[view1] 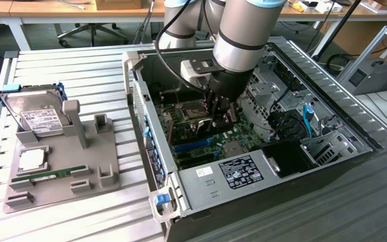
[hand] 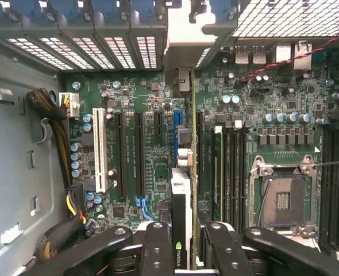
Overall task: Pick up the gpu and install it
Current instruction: 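Insert the gpu into the slot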
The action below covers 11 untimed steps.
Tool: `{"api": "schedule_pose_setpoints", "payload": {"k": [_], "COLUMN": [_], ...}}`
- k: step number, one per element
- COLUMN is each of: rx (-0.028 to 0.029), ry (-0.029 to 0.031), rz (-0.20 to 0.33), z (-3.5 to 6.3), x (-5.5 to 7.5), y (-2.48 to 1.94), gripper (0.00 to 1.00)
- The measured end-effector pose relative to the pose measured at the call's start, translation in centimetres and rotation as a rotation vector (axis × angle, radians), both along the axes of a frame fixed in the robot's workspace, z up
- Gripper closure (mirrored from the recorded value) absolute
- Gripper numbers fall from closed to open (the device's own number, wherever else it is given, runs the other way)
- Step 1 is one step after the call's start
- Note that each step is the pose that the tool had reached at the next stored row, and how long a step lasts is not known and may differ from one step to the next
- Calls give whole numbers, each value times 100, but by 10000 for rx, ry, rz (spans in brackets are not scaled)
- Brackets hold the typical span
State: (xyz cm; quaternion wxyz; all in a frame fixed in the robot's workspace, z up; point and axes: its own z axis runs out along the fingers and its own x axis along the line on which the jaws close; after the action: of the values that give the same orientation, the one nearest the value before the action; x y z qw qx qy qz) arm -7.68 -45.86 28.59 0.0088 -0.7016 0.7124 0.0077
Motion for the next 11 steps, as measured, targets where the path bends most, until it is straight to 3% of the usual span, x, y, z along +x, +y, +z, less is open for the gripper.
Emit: {"api": "schedule_pose_setpoints", "payload": {"k": [11], "rx": [-2], "ry": [1], "rz": [0], "z": [-74], "x": [-20], "y": [0], "gripper": [73]}}
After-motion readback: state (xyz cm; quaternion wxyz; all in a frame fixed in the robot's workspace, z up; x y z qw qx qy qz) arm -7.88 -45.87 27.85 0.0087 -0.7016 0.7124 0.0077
